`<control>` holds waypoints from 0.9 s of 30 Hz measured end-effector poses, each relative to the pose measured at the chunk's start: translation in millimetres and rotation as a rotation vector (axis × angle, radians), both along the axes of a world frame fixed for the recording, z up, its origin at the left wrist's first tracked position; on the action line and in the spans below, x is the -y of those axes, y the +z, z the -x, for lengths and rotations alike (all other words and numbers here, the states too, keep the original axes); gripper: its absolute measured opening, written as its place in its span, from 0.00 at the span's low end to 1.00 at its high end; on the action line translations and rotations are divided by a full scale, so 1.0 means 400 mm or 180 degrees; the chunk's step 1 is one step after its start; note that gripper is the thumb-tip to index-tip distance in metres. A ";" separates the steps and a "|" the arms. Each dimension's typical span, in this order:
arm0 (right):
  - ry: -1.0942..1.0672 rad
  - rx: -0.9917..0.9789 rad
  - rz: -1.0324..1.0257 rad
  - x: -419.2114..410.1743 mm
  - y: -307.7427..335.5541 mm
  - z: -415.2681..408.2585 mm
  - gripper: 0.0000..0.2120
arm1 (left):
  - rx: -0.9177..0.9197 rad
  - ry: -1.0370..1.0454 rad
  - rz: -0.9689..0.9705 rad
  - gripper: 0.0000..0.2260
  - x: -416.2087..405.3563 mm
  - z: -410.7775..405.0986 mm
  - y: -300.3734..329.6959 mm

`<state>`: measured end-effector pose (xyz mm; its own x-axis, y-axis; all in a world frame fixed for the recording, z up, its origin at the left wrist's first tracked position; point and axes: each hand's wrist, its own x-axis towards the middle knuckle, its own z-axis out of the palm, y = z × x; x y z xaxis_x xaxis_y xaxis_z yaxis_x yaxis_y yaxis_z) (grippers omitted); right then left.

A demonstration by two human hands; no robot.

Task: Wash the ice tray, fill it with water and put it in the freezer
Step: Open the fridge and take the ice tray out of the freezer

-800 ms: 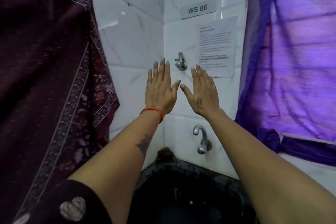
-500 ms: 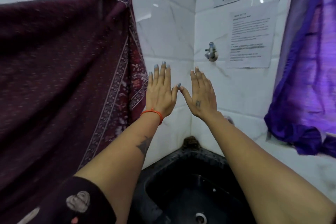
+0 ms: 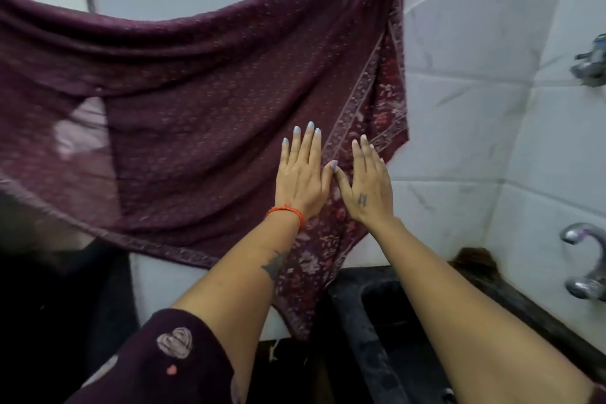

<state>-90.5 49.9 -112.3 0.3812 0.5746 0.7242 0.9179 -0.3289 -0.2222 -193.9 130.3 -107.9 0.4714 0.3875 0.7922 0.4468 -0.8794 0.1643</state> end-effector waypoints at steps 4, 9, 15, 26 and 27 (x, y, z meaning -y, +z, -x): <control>0.0426 -0.0036 0.0171 -0.086 -0.060 0.103 0.33 | -0.0033 0.0507 0.0123 0.33 -0.052 0.127 -0.050; 0.1000 -0.0084 0.0287 -0.182 -0.108 0.245 0.35 | -0.0069 0.0954 0.0187 0.33 -0.104 0.290 -0.103; 0.1576 -0.0127 0.0335 -0.308 -0.150 0.443 0.39 | -0.0076 0.1477 0.0274 0.31 -0.171 0.511 -0.168; 0.2557 -0.0320 0.0576 -0.475 -0.250 0.855 0.37 | -0.0196 0.2634 0.0468 0.33 -0.233 0.935 -0.260; 0.2650 -0.0333 0.0588 -0.484 -0.260 0.891 0.35 | -0.0201 0.2750 0.0501 0.34 -0.232 0.970 -0.267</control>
<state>-447.1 243.3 -216.2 -0.1574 0.8020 0.5762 0.8541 0.4035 -0.3283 -582.0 223.0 -214.7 0.0041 0.7314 0.6819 0.9578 -0.1989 0.2077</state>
